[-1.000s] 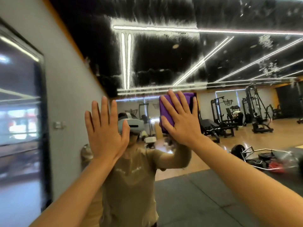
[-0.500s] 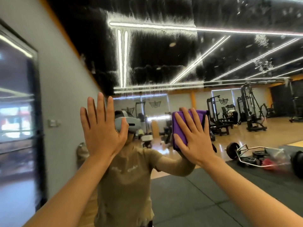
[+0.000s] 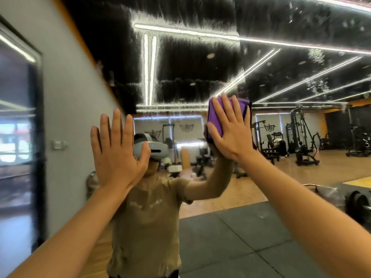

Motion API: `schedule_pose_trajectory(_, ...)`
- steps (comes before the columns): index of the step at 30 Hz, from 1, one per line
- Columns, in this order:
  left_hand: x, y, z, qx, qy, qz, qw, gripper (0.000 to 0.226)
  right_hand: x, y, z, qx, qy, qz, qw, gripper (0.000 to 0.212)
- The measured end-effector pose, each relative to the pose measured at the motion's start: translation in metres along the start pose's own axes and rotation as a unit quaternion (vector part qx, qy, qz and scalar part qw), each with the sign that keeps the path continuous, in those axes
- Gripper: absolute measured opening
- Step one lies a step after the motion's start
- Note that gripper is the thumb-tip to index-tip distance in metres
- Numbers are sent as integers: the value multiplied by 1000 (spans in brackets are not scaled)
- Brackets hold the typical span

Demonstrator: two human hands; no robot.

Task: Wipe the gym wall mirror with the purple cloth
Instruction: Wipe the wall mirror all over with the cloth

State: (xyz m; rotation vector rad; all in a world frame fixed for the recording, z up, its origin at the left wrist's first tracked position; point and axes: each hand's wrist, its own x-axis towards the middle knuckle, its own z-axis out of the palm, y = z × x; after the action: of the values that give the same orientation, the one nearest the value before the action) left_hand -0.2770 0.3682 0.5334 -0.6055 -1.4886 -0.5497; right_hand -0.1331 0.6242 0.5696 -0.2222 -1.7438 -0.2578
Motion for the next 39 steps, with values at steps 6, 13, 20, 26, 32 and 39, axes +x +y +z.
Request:
schedule_pose_trajectory(6, 0, -1, -3, -6, -16, 0, 1000, 74, -137, -8, 23, 17, -3, -34, 999, 71)
schedule_pose_trajectory(13, -20, 9, -6, -31, -45, 33, 998, 71, -147, 0, 20, 8, -47, -61, 997, 69)
schedule_pose_trajectory(20, -34, 15, -7, -36, -62, 47, 996, 70, -34, -1, 0, 0, -51, -19, 999, 69)
schedule_pose_trajectory(26, -41, 16, -8, -33, -62, 51, 996, 69, -90, -7, 17, 10, -4, 6, 1000, 67)
schedule_pose_trajectory(32, -42, 14, -7, -29, -65, 59, 996, 69, -228, -3, 39, -5, -10, -33, 999, 63)
schedule_pose_trajectory(39, -43, 14, -8, -36, -72, 59, 995, 70, -192, -1, 27, -2, -30, -33, 999, 67)
